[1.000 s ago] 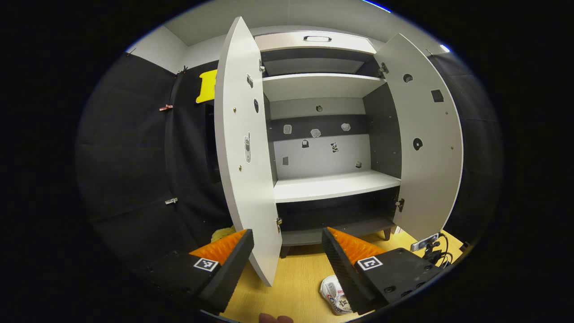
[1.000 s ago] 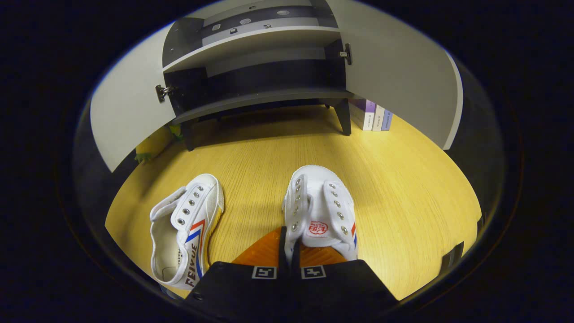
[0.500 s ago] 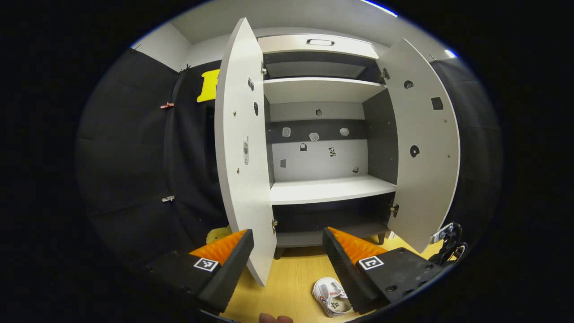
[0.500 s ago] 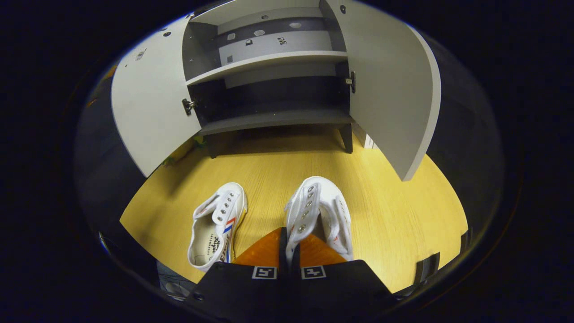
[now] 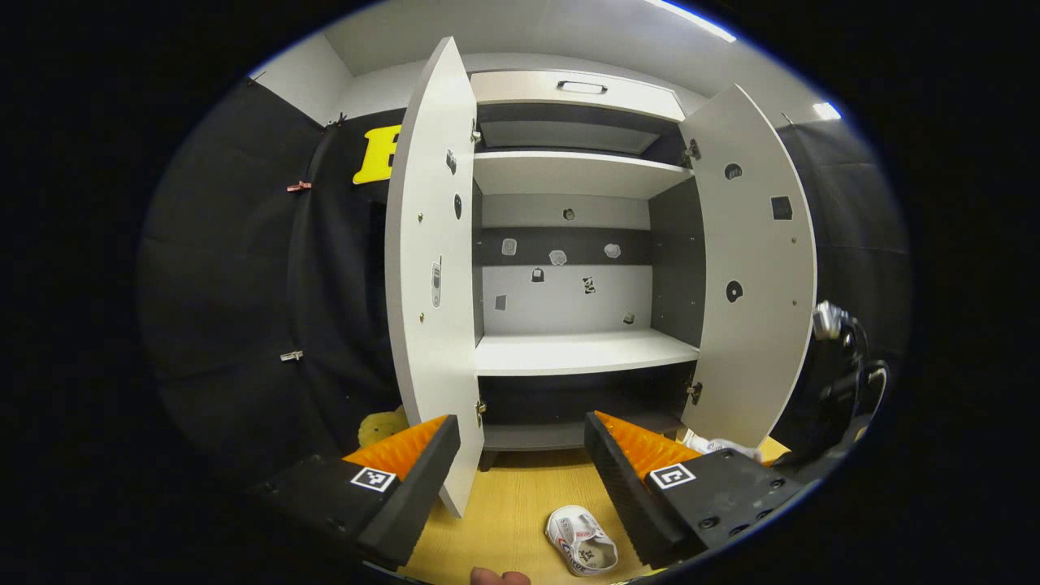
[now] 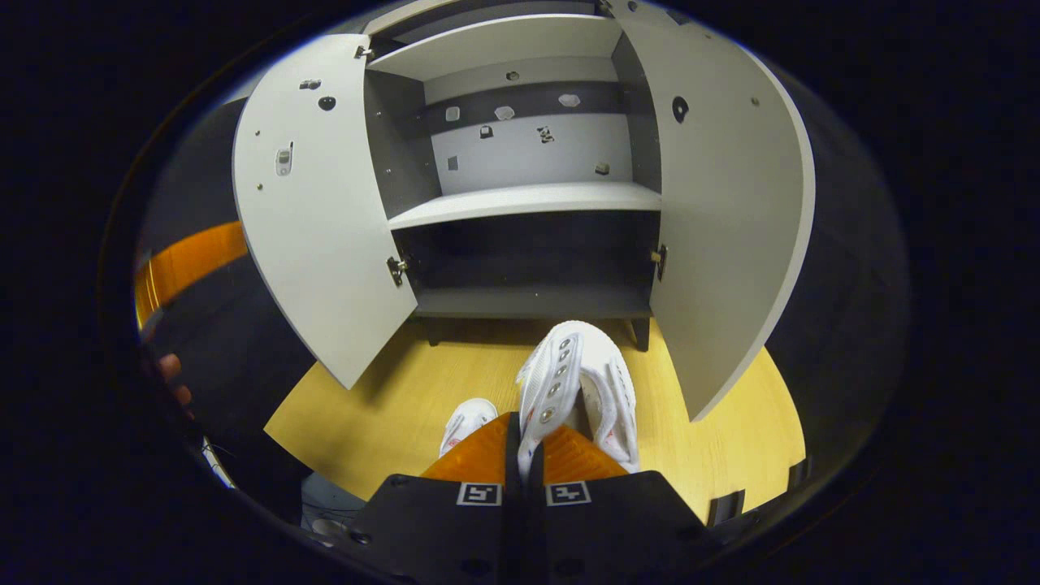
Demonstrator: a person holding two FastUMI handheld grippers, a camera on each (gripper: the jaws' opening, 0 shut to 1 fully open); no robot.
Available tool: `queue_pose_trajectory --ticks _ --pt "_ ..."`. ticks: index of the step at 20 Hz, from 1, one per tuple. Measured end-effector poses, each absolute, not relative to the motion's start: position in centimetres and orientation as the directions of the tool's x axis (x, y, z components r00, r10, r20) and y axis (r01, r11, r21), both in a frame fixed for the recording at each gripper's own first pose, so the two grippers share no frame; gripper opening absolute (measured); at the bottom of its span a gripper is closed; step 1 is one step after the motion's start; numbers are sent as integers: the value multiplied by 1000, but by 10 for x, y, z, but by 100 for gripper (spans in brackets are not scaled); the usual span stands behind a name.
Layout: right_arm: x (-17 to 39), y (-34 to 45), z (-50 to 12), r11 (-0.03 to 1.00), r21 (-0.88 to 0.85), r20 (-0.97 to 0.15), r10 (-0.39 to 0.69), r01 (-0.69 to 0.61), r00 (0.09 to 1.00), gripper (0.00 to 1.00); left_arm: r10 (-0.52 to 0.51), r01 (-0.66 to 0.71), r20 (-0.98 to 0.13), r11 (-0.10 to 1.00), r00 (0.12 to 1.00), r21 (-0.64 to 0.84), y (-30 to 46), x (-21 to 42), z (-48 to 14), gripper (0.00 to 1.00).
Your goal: Grab one shoe with the right hand and put it into the shoe cabinet, grab the other shoe with the left hand and put it into the shoe cabinet; then close the right door with the right hand and the left door with the left hand.
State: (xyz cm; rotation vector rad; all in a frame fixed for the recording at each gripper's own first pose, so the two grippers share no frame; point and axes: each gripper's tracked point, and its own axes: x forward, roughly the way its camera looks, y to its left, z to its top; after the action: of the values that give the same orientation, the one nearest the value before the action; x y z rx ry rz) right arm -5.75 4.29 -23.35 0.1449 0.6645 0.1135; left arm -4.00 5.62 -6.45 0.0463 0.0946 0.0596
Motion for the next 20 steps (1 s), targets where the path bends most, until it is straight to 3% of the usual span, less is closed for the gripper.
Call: queue_pose_trajectory --ticks 9,20 --pt "47 58 -125 988 131 -512 142 -87 847 5 31 -30 -64 999 997 19 51 -44 -56 97" --pt "243 33 -114 997 -51 -520 26 -61 854 5 6 -8 -89 1000 996 -19 52 -34 -66 97"
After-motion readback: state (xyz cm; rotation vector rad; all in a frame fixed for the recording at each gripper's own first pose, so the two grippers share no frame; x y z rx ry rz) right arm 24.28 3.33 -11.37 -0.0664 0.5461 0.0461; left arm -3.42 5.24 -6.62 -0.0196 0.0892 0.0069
